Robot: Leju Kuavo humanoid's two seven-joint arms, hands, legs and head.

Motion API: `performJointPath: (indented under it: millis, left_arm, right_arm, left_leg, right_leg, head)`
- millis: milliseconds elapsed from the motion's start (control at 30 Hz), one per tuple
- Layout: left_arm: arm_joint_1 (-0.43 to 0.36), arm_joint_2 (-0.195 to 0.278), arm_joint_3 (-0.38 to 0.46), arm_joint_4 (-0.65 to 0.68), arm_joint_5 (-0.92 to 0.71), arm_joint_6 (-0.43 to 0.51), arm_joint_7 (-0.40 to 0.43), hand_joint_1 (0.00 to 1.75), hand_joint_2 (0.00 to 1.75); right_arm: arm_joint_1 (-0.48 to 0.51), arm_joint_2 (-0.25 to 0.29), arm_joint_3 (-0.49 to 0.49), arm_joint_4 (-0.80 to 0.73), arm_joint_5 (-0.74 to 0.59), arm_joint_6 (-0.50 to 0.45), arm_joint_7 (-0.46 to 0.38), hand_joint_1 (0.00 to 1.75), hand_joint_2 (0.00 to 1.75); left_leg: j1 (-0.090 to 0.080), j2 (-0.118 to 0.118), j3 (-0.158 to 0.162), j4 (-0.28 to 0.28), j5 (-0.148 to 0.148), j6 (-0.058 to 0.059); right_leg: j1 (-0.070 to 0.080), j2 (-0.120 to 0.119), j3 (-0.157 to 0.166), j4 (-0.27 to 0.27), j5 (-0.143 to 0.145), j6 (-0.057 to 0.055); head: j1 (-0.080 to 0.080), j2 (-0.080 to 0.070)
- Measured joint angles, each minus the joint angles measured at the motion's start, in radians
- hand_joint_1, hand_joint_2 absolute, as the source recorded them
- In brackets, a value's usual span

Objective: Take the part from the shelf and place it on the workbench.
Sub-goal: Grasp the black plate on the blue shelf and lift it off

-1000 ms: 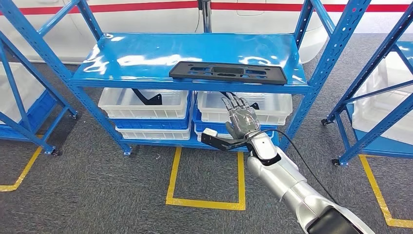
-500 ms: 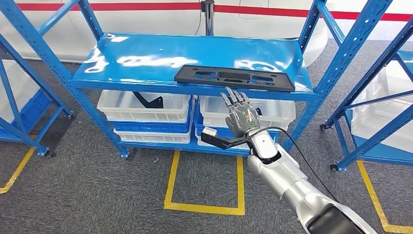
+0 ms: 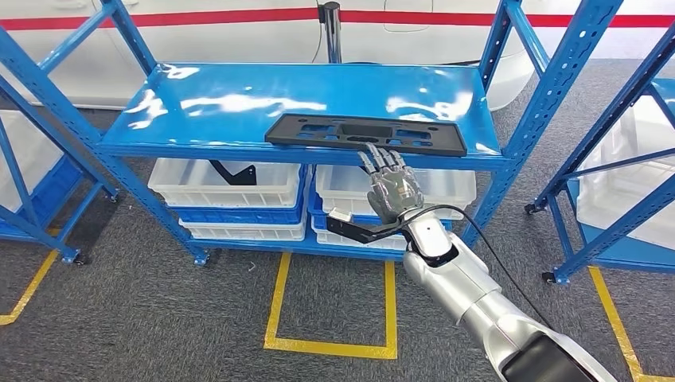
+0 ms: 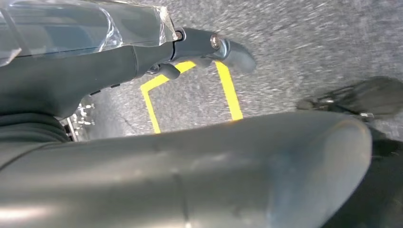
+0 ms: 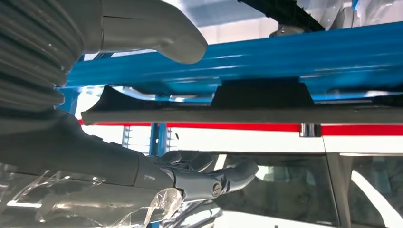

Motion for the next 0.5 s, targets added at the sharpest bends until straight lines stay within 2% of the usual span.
performJointPath:
  millis: [33, 67, 100, 133, 167, 200, 233, 267, 333, 400, 467, 500]
  left_arm:
    - [-0.001, 0.0, 0.0, 0.0, 0.0, -0.001, 0.0, 0.0, 0.0]
    - [-0.001, -0.001, 0.0, 0.0, -0.001, -0.001, 0.0, 0.0, 0.0]
    - [0.0, -0.001, 0.0, 0.0, -0.001, -0.002, 0.0, 0.0, 0.0]
    - [0.001, -0.002, 0.0, 0.0, -0.002, -0.002, 0.0, 0.0, 0.0]
    - [0.002, -0.002, 0.0, 0.0, -0.002, -0.002, 0.0, 0.0, 0.0]
    - [0.002, -0.002, 0.0, 0.0, -0.003, -0.002, 0.0, 0.0, 0.0]
    - [0.001, -0.002, 0.0, 0.0, -0.003, -0.002, 0.0, 0.0, 0.0]
    - [0.0, -0.003, 0.0, 0.0, -0.003, -0.002, 0.0, 0.0, 0.0]
    - [-0.001, -0.004, 0.0, 0.0, -0.003, -0.002, 0.001, 0.0, 0.0]
    - [0.0, -0.004, 0.0, 0.0, -0.004, -0.002, 0.001, 0.0, 0.0]
    - [-0.001, -0.004, 0.0, 0.0, -0.006, -0.002, 0.001, 0.0, 0.0]
    - [-0.001, -0.004, 0.0, 0.0, -0.007, -0.002, 0.001, 0.0, 0.0]
  right_arm:
    - [0.0, 0.003, 0.0, 0.0, 0.0, 0.001, -0.002, 0.0, 1.75]
    - [0.003, 0.008, 0.003, 0.001, -0.001, 0.001, -0.005, 0.0, 1.75]
    - [0.008, 0.014, 0.006, 0.003, -0.003, 0.001, -0.009, 0.0, 1.75]
    - [0.013, 0.019, 0.008, 0.005, -0.005, 0.0, -0.013, 0.0, 1.75]
    - [0.017, 0.024, 0.011, 0.007, -0.008, -0.001, -0.016, 0.0, 1.75]
    - [0.019, 0.028, 0.011, 0.009, -0.009, -0.003, -0.018, 0.0, 1.75]
    - [0.018, 0.03, 0.011, 0.01, -0.01, -0.004, -0.019, 0.0, 1.75]
    - [0.018, 0.032, 0.011, 0.011, -0.01, -0.005, -0.02, 0.0, 1.75]
    - [0.018, 0.037, 0.012, 0.015, -0.01, -0.008, -0.025, 0.0, 1.75]
    - [0.019, 0.045, 0.015, 0.019, -0.011, -0.01, -0.031, 0.0, 1.75]
    - [0.02, 0.053, 0.017, 0.023, -0.013, -0.011, -0.036, 0.0, 1.75]
    - [0.02, 0.055, 0.018, 0.024, -0.013, -0.011, -0.039, 0.0, 1.75]
  left_leg:
    - [0.0, 0.0, -0.009, 0.022, -0.012, -0.002]
    - [0.0, 0.0, -0.066, 0.124, -0.047, -0.004]
    - [0.0, 0.001, -0.114, 0.186, -0.053, -0.006]
    - [0.0, 0.001, -0.148, 0.214, -0.04, -0.006]
    - [-0.001, 0.001, -0.166, 0.207, -0.011, -0.005]
    - [-0.001, 0.001, -0.13, 0.105, 0.048, -0.003]
    - [-0.004, 0.001, -0.105, 0.046, 0.075, -0.001]
    - [-0.007, 0.0, -0.091, 0.015, 0.088, 0.001]
    - [-0.012, -0.003, -0.088, 0.009, 0.085, 0.008]
    - [-0.011, -0.005, -0.084, 0.011, 0.079, 0.019]
    - [-0.008, -0.006, -0.074, 0.01, 0.073, 0.032]
    - [-0.007, -0.006, -0.07, 0.009, 0.069, 0.038]
  right_leg:
    - [-0.001, 0.0, 0.005, -0.002, -0.002, -0.004]
    - [-0.002, 0.0, 0.013, -0.004, -0.007, -0.012]
    - [-0.002, 0.002, 0.028, -0.005, -0.018, -0.02]
    - [-0.002, 0.005, 0.042, -0.006, -0.029, -0.023]
    - [-0.002, 0.008, 0.057, -0.007, -0.04, -0.025]
    - [-0.002, 0.011, 0.07, -0.007, -0.049, -0.022]
    - [-0.001, 0.012, 0.077, -0.01, -0.054, -0.017]
    - [0.0, 0.013, 0.081, -0.012, -0.059, -0.012]
    - [0.002, 0.015, 0.084, -0.016, -0.066, 0.0]
    - [0.0, 0.012, 0.086, -0.014, -0.075, 0.013]
    - [-0.002, 0.005, 0.066, 0.034, -0.101, 0.025]
    - [-0.003, 0.001, 0.037, 0.092, -0.126, 0.029]
  head:
    - [0.0, 0.0]
    - [0.0, 0.0]
    - [0.0, 0.0]
    - [0.0, 0.0]
    - [0.0, 0.0]
    - [0.0, 0.0]
    - [0.0, 0.0]
    - [0.0, 0.0]
    - [0.0, 0.0]
    - [0.001, 0.0]
    - [0.001, 0.0]
    - [0.001, 0.0]
